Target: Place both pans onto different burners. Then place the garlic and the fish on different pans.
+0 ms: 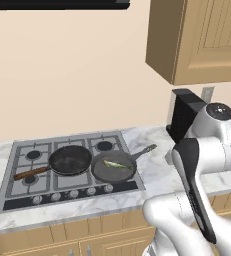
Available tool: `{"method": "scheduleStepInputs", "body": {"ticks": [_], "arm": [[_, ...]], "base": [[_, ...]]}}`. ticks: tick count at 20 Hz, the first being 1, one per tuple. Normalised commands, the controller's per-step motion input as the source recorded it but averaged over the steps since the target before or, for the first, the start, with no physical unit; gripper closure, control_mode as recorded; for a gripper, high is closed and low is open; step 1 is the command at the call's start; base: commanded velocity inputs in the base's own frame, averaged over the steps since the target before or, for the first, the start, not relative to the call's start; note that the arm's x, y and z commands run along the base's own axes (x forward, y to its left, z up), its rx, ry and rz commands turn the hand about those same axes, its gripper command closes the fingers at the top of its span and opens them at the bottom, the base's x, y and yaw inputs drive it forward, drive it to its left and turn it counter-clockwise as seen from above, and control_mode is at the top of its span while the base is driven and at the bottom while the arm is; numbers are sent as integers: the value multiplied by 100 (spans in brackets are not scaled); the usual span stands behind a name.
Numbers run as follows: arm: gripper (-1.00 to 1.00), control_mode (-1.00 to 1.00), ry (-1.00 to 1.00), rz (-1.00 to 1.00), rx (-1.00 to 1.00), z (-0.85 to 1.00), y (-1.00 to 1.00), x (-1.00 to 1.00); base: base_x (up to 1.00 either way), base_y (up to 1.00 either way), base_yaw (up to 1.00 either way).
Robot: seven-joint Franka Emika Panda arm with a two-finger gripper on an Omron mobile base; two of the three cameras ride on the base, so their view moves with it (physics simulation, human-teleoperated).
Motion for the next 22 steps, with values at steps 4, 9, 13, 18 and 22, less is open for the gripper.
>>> {"method": "scheduleStepInputs", "body": {"ticks": [4, 9, 13, 18, 22], "arm": [[-100, -100, -7, -5, 0, -1, -43, -26], [-100, -100, -7, -5, 0, -9, -47, -13], [-100, -100, -7, -4, 0, -12, -44, -10], [-100, -100, -2, -5, 0, -4, -41, -11], [-100, -100, 0, -4, 0, -6, -43, -8]], "base": [[0, 0, 0], [0, 0, 0], [0, 0, 0], [0, 0, 0], [0, 0, 0]]}}
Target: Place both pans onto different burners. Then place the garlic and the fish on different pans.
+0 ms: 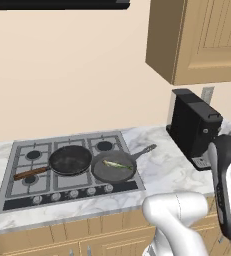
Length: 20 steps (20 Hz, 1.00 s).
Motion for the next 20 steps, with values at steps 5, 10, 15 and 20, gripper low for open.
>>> {"method": "scheduleStepInputs", "body": {"ticks": [5, 10, 15, 20], "arm": [[-100, -100, 0, -3, 0, -4, -44, -7], [-100, -100, 0, -2, 0, -1, -43, -2], [-100, -100, 0, 0, 1, 0, -38, 0], [-100, -100, -3, 4, 3, 0, -33, 0]], "base": [[0, 0, 0], [0, 0, 0], [0, 0, 0], [0, 0, 0]]}}
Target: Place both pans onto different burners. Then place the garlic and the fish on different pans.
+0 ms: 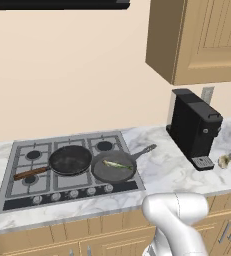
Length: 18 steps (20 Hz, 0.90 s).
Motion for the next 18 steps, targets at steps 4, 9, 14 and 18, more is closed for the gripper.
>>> {"method": "scheduleStepInputs", "body": {"ticks": [4, 9, 14, 18], "arm": [[-100, -100, -9, 10, 5, -1, -25, -1], [-100, -100, -12, 14, 4, -6, -10, -1], [-100, -100, -4, 17, 0, 1, 0, 0], [-100, -100, 0, 16, -5, 10, 4, 4]], "base": [[0, 0, 0], [0, 0, 0], [0, 0, 0], [0, 0, 0]]}}
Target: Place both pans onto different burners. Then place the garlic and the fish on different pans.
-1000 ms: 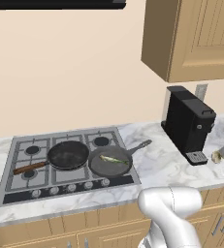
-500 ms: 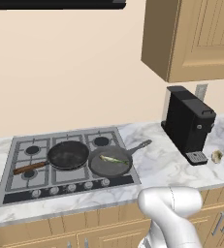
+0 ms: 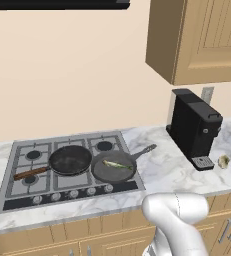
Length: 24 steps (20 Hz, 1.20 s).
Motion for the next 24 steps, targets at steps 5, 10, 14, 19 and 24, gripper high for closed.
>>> {"method": "scheduleStepInputs", "body": {"ticks": [5, 10, 14, 19, 24], "arm": [[-100, -100, -2, 19, -7, 12, 2, 14], [-100, -100, -17, 21, -7, 2, 0, 12], [-100, -100, -26, 24, -6, -3, 0, 10], [-100, -100, -24, 25, -7, -3, 0, 13], [-100, -100, -15, 25, -8, -2, 0, 12]], "base": [[0, 0, 0], [0, 0, 0], [0, 0, 0], [0, 0, 0], [0, 0, 0]]}}
